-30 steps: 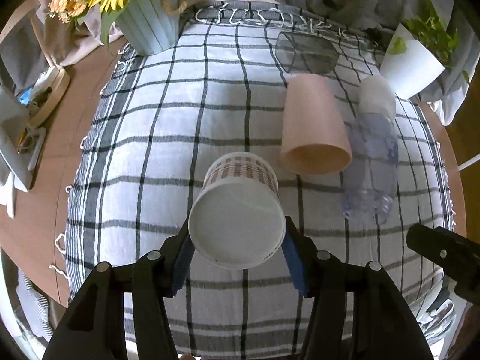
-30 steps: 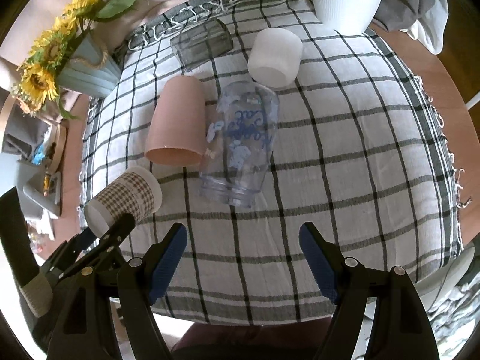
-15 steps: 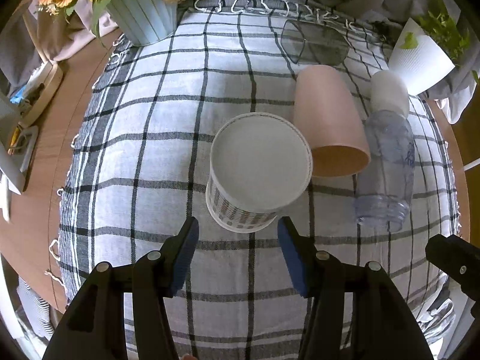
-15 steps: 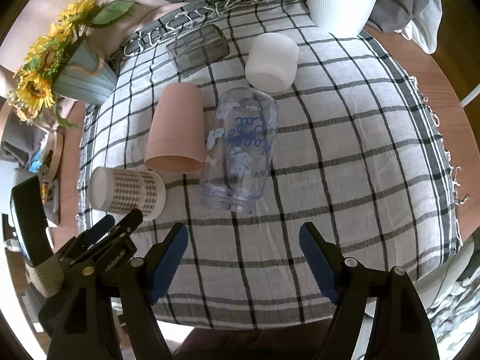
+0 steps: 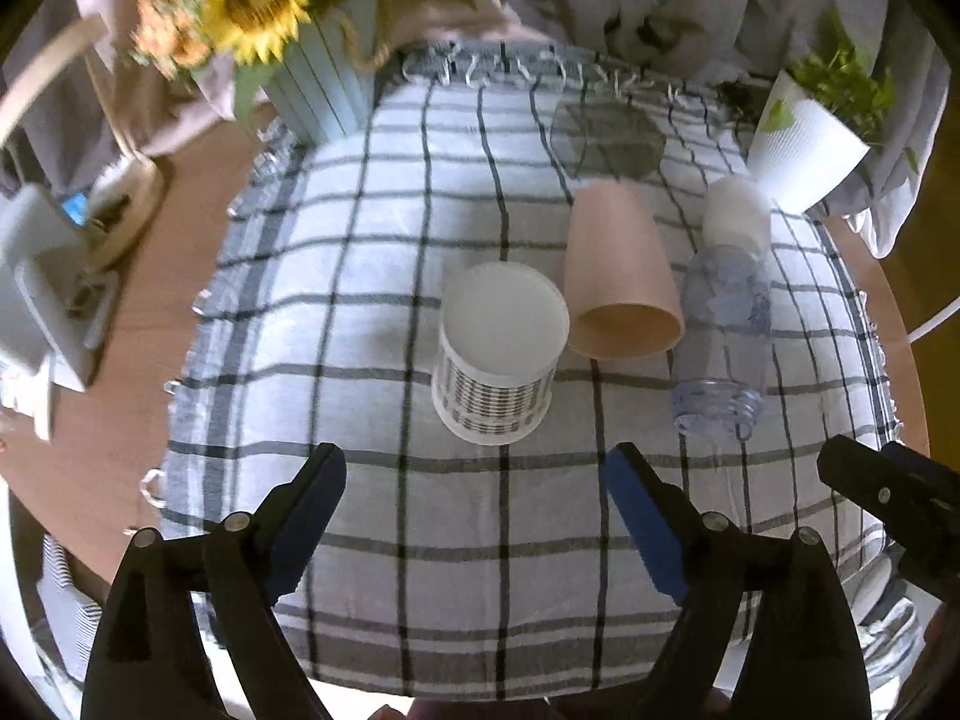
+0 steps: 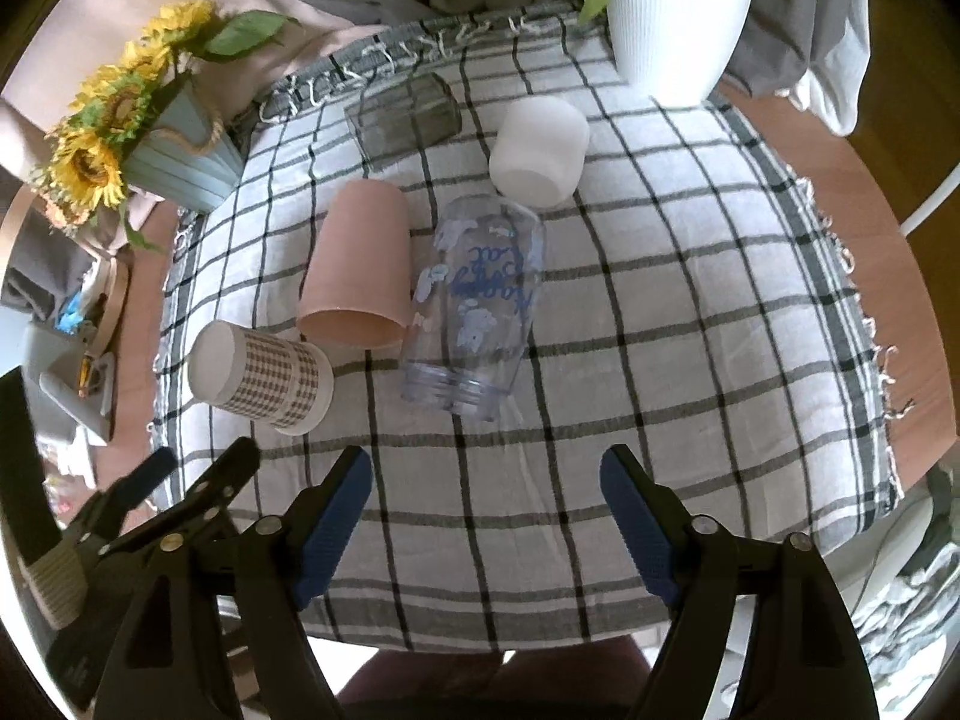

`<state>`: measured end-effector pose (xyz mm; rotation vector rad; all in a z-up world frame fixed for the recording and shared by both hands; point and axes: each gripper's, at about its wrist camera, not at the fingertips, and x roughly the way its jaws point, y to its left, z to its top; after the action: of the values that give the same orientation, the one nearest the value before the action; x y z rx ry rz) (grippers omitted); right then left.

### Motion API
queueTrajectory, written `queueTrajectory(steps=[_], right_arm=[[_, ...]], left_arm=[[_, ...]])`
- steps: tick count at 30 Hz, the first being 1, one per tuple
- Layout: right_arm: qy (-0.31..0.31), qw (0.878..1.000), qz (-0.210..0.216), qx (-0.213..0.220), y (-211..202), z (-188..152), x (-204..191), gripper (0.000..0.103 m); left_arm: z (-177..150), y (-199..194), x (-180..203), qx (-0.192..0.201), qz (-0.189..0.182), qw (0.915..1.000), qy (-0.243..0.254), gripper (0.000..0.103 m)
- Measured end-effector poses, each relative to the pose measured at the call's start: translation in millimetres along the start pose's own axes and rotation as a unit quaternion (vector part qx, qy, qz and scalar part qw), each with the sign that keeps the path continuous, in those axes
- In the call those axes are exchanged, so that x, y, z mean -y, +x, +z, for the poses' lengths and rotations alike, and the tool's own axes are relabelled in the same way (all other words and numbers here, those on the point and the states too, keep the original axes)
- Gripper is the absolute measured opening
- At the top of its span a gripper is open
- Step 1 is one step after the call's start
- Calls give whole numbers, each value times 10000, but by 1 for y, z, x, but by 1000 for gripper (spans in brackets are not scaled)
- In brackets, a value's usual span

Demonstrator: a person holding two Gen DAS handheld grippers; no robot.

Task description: Flip cup upside down

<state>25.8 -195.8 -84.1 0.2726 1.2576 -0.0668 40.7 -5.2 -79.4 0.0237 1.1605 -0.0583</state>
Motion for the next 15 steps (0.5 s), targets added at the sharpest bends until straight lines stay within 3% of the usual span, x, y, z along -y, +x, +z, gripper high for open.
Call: queueTrajectory(steps=[8, 15], right_arm=[[-147, 9992, 5, 377, -31, -14, -6, 85], [-320, 9953, -170, 896, -60, -35, -14, 89]], left_arm=[[-6, -47, -6, 485, 57, 9988, -48, 101], [-19, -76, -7, 838, 176, 9963, 20, 102]])
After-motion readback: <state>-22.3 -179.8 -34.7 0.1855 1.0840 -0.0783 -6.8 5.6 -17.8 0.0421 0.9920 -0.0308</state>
